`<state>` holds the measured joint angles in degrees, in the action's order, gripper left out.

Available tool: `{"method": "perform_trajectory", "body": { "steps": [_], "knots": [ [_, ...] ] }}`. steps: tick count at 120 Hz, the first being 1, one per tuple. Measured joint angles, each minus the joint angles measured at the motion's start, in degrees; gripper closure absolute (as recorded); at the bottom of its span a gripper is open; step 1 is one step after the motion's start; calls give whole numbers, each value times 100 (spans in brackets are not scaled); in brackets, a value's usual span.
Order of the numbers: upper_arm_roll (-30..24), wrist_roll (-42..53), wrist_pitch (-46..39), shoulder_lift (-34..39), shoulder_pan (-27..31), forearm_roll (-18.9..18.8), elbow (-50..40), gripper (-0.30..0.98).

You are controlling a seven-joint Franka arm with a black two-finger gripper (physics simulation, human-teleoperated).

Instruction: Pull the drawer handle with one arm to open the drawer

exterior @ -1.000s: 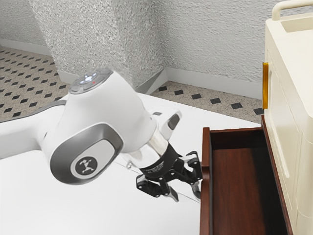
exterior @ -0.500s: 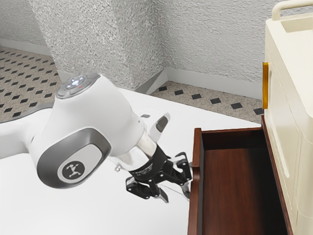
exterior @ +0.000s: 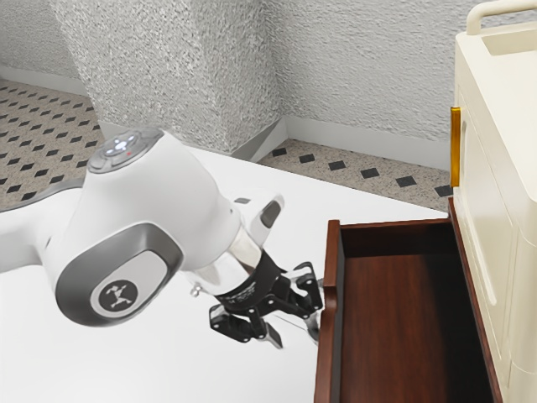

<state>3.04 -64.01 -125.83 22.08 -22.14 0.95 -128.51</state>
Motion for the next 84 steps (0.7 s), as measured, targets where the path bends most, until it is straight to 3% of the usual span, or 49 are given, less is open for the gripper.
{"method": "perform_trajectory", "body": {
  "steps": [84],
  "knots": [
    [74,-32,-75,188,107,-63,-171,39]
  ]
}}
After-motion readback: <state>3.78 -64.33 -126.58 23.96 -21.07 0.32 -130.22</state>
